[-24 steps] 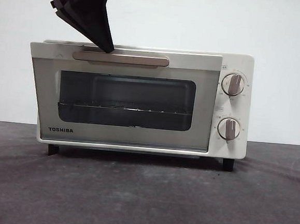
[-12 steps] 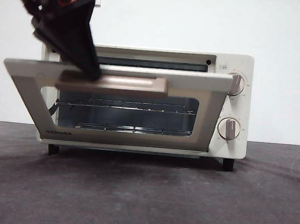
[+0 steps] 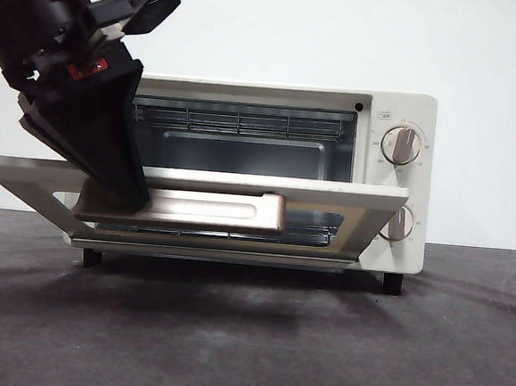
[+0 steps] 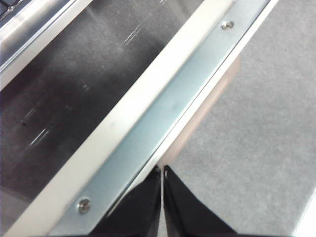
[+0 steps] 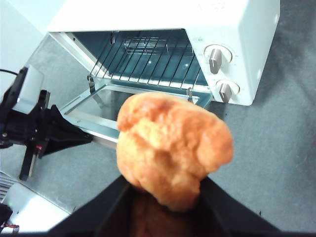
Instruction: The left arm flap open the oven, the right arm pick bread and place it into oven, the left arm flap close the oven
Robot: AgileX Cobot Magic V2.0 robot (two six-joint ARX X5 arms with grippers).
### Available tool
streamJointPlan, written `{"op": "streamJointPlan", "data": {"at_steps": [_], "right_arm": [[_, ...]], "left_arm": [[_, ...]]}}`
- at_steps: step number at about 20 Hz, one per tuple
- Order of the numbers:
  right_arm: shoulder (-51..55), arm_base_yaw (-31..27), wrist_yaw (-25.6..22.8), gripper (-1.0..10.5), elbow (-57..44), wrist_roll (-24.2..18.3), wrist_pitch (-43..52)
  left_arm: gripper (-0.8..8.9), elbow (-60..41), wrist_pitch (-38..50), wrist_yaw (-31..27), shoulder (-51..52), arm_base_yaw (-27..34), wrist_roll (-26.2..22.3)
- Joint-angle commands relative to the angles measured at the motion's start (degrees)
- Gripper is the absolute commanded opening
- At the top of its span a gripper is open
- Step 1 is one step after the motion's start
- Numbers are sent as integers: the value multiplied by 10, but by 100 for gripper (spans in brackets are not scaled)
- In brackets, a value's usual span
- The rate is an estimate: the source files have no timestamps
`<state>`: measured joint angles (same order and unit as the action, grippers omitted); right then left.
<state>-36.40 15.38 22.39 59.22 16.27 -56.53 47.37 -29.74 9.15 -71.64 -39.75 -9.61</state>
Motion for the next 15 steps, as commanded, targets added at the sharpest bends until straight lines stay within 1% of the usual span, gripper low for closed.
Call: {"op": "streamJointPlan", "data": {"at_steps": [1, 5, 11, 13, 15], "right_arm": [[-1, 2, 1, 141, 13, -14, 10], [-1, 2, 1, 141, 13, -22, 14], [-1, 2, 2, 141, 13, -22, 27], [-2, 2, 22, 141, 13, -21, 28], [-10, 2, 43, 141, 13, -21, 34]], "left_arm": [[16, -17, 31, -19, -10, -7, 17], [16, -50, 50, -19, -10, -15, 38], [16, -54, 52, -19, 1, -34, 54], [16, -54, 49, -19, 31, -35, 81], [16, -53, 35, -19, 76, -33, 124]]}}
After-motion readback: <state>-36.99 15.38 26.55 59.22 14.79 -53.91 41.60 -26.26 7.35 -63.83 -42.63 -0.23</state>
